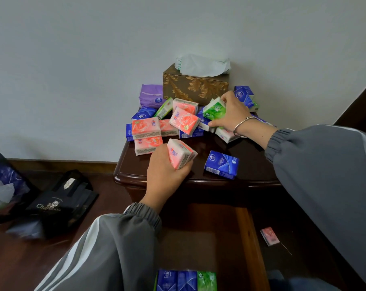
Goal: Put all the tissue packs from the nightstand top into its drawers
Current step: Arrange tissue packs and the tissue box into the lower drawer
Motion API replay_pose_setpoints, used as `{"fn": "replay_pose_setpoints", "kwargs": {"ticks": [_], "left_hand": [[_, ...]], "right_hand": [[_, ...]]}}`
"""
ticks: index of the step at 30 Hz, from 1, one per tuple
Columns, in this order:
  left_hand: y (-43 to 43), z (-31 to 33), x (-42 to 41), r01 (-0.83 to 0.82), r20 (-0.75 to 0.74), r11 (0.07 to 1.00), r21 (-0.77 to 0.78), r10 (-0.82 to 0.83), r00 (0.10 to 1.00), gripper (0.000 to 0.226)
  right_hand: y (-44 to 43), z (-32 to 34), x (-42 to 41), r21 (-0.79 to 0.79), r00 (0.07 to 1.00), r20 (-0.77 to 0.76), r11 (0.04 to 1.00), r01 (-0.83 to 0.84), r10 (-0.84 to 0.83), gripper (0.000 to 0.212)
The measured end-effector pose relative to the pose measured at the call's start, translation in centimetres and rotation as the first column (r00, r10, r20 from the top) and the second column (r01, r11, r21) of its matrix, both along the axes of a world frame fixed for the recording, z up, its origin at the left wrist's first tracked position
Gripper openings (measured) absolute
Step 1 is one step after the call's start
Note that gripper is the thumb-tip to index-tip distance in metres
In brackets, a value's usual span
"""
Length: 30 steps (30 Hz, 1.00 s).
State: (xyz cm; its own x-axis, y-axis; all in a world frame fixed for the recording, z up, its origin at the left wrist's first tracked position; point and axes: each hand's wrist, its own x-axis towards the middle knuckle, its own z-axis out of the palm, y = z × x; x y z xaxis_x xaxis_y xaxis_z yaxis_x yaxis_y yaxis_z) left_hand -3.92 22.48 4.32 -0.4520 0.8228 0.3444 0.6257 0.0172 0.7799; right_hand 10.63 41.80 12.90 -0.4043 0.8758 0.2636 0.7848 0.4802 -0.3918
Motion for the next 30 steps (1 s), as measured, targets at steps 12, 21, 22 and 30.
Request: {"fn": "replay_pose_setpoints", "kwargs": {"ticks": [12, 21, 22, 30], "left_hand": [[-4.0, 2.1, 2.1, -0.099, 0.377, 0.983, 0.157, 0.033, 0.926, 0.042], [-16.1, -4.9, 7.0, -0.043, 0.494, 0.999, 0.021, 0.027, 0.869, 0.041], [-16.8, -6.1, 7.0, -0.064, 0.52, 0.997, -0.048, 0.079, 0.85, 0.039], [-16.8, -9.0, 5.9, -0.092, 0.532, 0.959, -0.269, 0.227, 0.816, 0.029]], "right_hand": [[-16.7, 2.3, 12.2, -0.508, 0.617, -0.775, 0.713, -0.483, -0.134, 0.064], [-25.3, -15.6, 13.4, -0.95, 0.966, -0.062, 0.312, 0.02, -0.252, 0.034], [-25.4, -17.3, 12.9, -0.947, 0.955, -0.028, 0.314, 0.068, -0.294, 0.041], [-25.7, -23.9, 11.4, -0.88, 0.954, 0.192, 0.391, 0.271, -0.228, 0.079]]}}
